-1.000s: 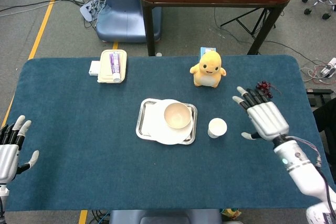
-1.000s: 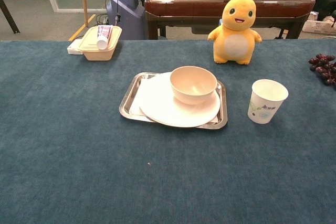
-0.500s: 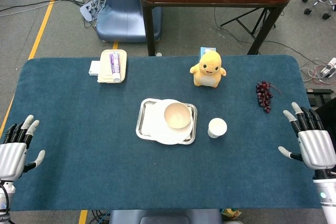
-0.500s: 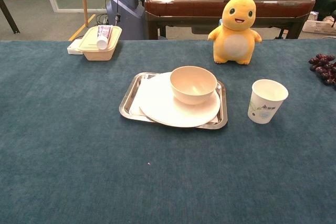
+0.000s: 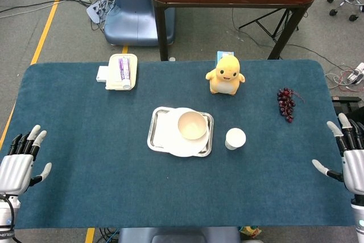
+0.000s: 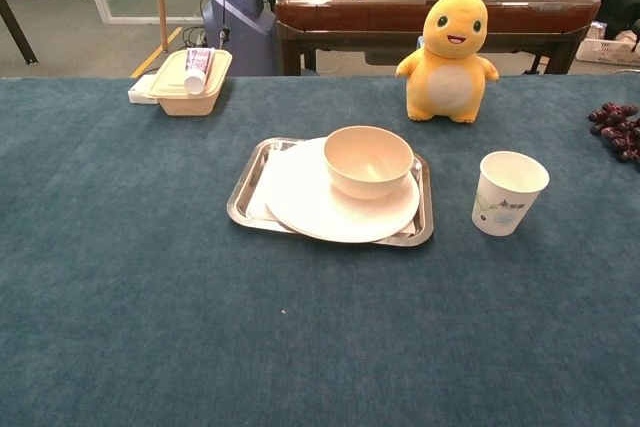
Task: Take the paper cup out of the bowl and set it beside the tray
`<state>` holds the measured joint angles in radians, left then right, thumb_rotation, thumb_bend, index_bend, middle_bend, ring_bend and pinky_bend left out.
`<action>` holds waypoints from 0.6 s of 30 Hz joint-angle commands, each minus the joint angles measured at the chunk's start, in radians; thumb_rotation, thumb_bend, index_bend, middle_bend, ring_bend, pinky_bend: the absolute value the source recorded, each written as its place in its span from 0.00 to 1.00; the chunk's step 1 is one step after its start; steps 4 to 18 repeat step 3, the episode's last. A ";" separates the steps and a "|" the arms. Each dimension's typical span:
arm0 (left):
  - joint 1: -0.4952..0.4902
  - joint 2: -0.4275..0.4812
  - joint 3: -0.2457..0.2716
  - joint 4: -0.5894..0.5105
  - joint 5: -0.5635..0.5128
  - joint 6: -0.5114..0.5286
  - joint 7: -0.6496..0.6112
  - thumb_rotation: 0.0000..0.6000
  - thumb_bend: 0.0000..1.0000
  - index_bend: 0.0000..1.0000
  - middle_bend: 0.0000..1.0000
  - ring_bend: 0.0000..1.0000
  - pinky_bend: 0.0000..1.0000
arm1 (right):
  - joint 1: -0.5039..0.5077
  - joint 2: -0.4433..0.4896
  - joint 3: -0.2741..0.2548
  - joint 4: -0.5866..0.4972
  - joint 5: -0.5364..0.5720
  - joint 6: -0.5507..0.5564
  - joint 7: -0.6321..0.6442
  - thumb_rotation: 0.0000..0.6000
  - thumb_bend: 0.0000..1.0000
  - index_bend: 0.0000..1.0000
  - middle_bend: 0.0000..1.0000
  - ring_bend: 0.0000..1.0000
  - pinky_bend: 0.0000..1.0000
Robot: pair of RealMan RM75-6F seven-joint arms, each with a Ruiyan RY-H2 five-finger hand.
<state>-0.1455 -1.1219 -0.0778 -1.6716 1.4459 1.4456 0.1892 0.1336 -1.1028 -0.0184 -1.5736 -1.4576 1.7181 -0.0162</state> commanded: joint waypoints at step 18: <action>-0.003 -0.002 -0.001 0.000 -0.006 -0.004 0.001 1.00 0.32 0.00 0.00 0.00 0.00 | -0.010 0.002 0.019 0.006 -0.002 -0.019 0.008 1.00 0.09 0.02 0.00 0.00 0.00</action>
